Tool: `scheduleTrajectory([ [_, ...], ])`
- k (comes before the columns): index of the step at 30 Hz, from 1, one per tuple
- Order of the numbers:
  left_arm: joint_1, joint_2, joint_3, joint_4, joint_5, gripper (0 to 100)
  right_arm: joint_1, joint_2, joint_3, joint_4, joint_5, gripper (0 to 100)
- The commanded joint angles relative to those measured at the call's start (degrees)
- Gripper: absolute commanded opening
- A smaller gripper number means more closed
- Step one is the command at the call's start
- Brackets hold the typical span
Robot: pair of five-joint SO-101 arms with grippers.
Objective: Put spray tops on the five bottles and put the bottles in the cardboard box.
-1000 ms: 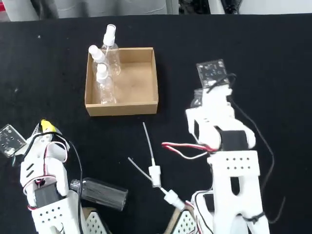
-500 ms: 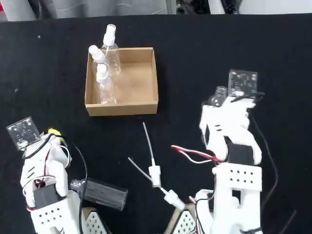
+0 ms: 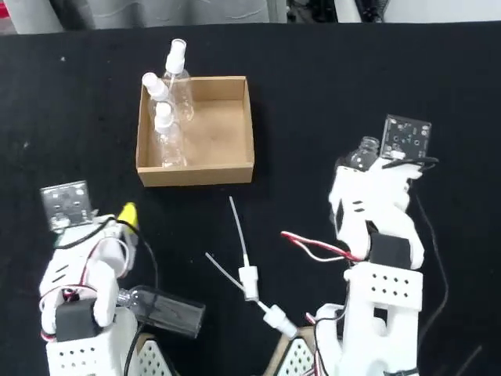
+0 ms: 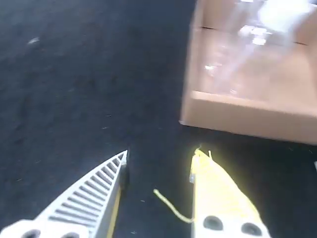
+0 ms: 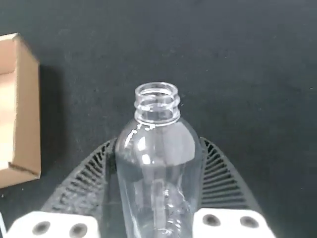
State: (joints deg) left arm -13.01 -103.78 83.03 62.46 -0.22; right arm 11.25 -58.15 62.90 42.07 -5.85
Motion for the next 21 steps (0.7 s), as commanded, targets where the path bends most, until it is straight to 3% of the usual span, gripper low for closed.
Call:
scheduleTrajectory([
  [1,6.81,-0.09,-4.09,0.53,-2.46,20,2.02,-2.07,-0.31,-1.93,-0.44,11.3],
  [11,20.18,2.46,-6.73,4.22,-4.84,19,2.02,-2.07,1.27,-5.27,-0.44,11.3],
  [21,30.11,22.95,-17.89,3.96,0.18,20,2.02,-1.89,1.54,-5.8,-0.44,11.3],
])
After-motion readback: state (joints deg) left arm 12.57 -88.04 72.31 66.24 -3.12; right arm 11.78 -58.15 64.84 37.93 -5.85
